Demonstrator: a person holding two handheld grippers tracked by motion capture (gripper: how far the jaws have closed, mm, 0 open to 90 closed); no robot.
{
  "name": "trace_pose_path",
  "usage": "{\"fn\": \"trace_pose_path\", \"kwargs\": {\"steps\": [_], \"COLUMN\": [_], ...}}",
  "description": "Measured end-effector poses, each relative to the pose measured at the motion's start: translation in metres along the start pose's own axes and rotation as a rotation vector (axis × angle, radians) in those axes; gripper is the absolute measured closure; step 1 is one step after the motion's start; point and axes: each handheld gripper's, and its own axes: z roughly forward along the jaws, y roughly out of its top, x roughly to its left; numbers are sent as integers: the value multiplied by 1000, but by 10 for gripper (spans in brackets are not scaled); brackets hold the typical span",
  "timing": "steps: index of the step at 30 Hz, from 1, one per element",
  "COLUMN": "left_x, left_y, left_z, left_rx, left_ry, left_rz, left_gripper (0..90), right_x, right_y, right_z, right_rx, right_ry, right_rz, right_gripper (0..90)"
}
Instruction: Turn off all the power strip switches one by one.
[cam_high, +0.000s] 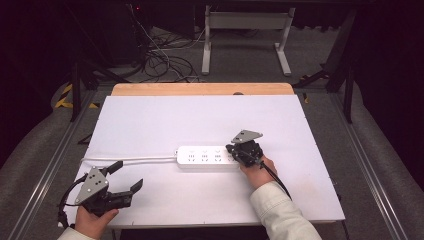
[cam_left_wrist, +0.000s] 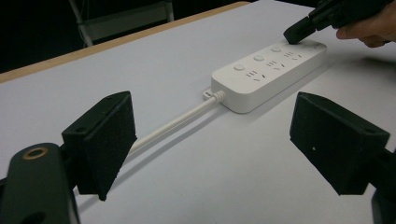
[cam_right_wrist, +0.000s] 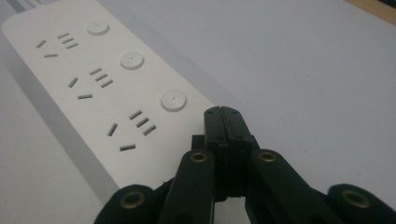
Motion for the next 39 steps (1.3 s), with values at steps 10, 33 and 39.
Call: {"fn": "trace_pose_path", "kwargs": {"steps": [10,33,39], "left_x": [1,-1,1], "left_y": [-1,-1,-1], "left_z": [-4,-4,-3], "left_rx": [-7,-7,-8], "left_ry": [3,4,5], "left_rz": [1,-2,-3], "left_gripper": [152,152,152], "right_x": [-4,-4,-4], "right_y": [-2,-5,-5], "right_z": [0,-2,-4], "right_rx": [-16,-12,-25], "right_ry": [20,-26,-23], "right_rz": [46,52,29], "right_gripper": [900,900,900]}}
